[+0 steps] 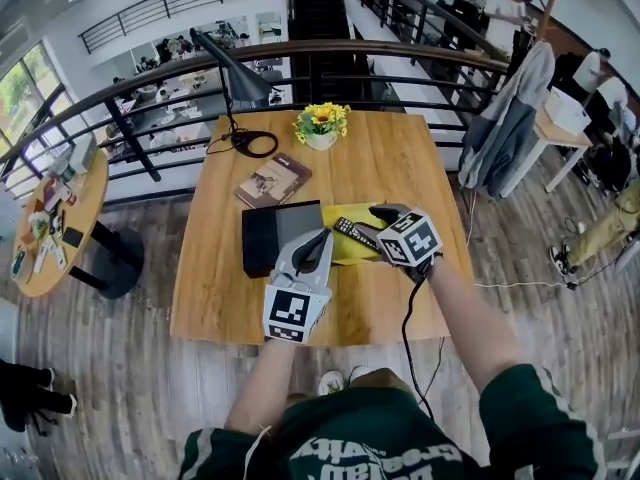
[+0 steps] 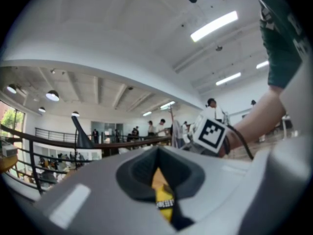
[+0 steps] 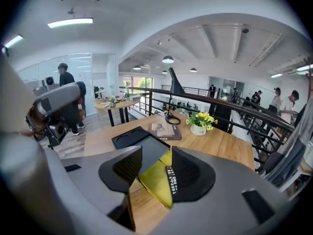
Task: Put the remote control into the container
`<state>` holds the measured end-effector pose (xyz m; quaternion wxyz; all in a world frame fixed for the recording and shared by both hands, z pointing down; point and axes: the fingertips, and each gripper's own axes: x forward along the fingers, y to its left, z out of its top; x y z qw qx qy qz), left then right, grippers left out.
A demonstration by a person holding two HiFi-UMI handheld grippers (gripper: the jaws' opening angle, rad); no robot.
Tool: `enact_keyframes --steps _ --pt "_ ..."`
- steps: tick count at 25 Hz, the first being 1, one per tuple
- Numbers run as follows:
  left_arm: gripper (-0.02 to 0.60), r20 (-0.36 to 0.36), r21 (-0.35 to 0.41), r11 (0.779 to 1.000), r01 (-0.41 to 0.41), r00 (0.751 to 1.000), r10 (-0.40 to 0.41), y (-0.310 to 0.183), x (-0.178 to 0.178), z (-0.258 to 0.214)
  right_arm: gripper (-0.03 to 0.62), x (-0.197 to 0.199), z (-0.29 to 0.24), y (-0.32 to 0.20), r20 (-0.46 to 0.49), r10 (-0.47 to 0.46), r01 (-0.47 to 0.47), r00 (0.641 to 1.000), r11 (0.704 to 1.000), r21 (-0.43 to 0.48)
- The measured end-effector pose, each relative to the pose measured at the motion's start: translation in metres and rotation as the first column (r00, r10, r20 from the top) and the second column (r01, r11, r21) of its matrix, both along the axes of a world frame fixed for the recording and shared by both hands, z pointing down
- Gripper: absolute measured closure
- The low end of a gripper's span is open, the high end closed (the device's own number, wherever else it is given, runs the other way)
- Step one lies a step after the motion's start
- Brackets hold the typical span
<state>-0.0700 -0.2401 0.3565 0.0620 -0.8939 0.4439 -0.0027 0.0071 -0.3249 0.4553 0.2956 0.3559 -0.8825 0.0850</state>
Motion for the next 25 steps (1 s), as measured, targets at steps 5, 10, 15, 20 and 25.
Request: enact_keyframes --steps 5,10,15,20,25 --pt "0.584 0.01 0.009 1.0 -0.019 1.0 0.019 0.005 -0.002 -0.004 0.482 0.0 -0.029 0.013 0.046 0.032 -0.037 0.998 0.992 0.117" --pt "0.584 0.01 0.012 0.999 -0.034 0.999 0.033 0.008 -0.004 -0.006 0.552 -0.002 -0.05 0.03 0.101 0.061 -0.082 0.993 0.973 0.216" --pt "0.584 0.012 0.023 0.999 -0.034 0.999 0.034 0.009 -0.007 -0.009 0.577 -0.012 -0.076 0.05 0.188 0.026 -0.084 0.982 0.949 0.304" --pt "0.584 0.004 0.025 0.999 -0.044 0.999 0.044 0.014 -0.007 -0.013 0.577 -0.012 -0.099 0.069 0.277 0.038 -0.146 0.96 0.913 0.38" --pt "0.584 -0.005 0.006 0.998 -0.063 0.998 0.063 0.023 -0.004 -0.012 0.577 -0.01 -0.112 0.091 0.312 0.033 -0.184 0.95 0.865 0.467"
